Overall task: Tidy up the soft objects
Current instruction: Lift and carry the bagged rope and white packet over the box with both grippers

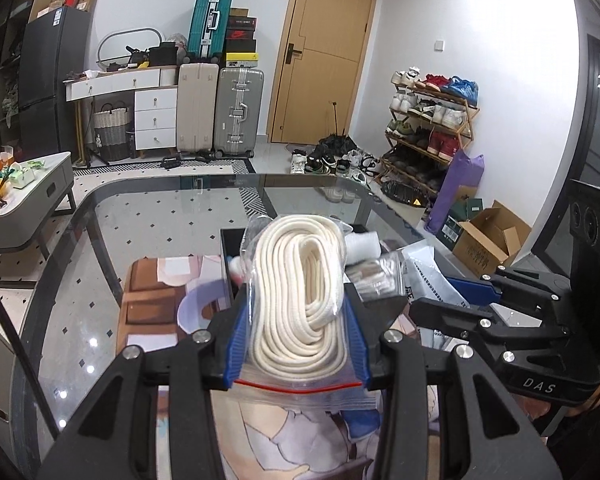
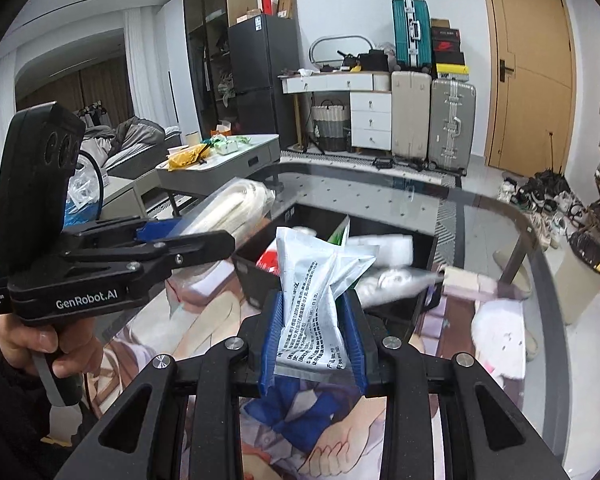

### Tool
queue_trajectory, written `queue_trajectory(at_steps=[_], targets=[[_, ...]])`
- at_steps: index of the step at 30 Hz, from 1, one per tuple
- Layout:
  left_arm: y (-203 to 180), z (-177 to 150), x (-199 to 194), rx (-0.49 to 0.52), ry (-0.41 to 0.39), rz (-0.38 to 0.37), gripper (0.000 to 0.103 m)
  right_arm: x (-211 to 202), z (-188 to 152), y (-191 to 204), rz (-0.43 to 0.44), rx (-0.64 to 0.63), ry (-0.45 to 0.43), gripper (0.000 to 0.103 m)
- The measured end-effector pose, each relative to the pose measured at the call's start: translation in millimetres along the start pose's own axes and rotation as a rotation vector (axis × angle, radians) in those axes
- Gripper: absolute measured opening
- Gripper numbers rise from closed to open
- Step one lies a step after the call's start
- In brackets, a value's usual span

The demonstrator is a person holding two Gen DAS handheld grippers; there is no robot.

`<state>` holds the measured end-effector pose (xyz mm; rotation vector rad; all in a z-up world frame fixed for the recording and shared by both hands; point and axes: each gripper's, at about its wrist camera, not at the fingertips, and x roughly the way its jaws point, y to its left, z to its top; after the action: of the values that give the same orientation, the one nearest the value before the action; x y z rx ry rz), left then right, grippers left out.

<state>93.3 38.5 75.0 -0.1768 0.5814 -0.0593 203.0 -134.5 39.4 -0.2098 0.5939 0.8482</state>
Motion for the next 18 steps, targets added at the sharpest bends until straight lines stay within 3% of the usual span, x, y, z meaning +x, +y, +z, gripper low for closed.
queue_trajectory(at_steps=[8,18], targets=[[9,13,10,-0.027,-0.01,-0.001,0.042,17,21,-8,-0.029,0.006,-0.012,0.03],[15,24,47,-0.047,0.028,0.011,0.042,53,34,-17,-0.057,-0.002,0.041,0.03]])
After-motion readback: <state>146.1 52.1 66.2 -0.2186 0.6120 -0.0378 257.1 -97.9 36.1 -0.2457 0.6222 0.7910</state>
